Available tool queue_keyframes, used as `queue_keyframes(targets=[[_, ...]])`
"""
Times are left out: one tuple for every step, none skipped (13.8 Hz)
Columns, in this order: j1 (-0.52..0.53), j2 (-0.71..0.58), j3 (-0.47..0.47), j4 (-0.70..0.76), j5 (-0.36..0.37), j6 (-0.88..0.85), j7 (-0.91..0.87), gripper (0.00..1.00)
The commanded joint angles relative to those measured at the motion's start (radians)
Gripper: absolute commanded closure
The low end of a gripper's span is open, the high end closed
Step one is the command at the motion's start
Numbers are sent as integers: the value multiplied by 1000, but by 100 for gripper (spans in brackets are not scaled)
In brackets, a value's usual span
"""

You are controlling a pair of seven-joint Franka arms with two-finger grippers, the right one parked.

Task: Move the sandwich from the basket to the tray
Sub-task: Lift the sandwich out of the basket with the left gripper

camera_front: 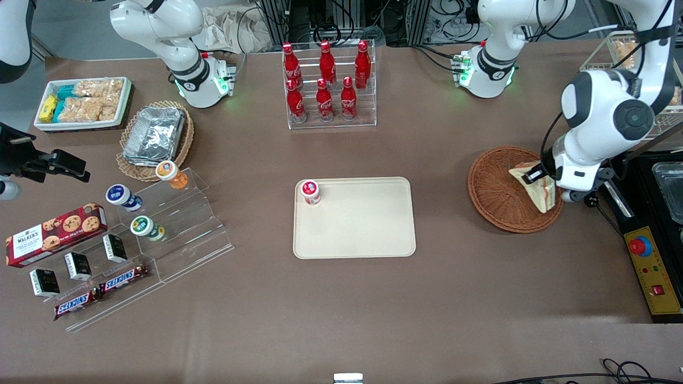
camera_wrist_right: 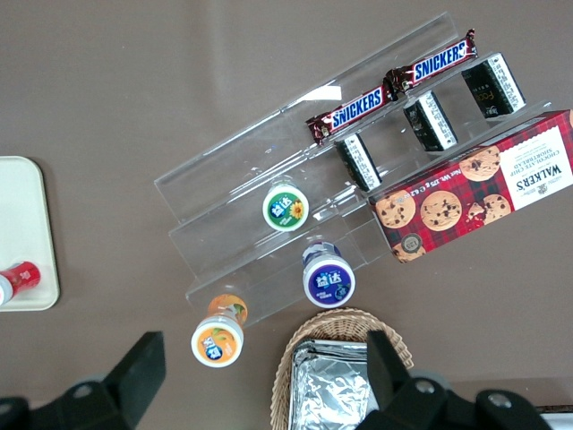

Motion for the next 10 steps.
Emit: queue_keyframes(targets=[[-5, -3, -5, 149, 17, -150, 83, 67], [-5, -2, -5, 188, 20, -180, 126, 67], [-5, 0, -5, 221, 20, -206, 173, 67], [-5, 3, -5, 254, 20, -227, 236, 67], [-5, 8, -5, 277, 20, -244, 293, 67], [-10, 8, -7, 285, 20, -251, 330, 67], [-13, 9, -33, 286, 22, -251, 341, 67], [-14, 15, -65, 288, 22, -251, 340, 67], [-14, 23, -101, 288, 22, -251, 335, 67], [-14, 37, -138, 298, 22, -251, 329, 67]])
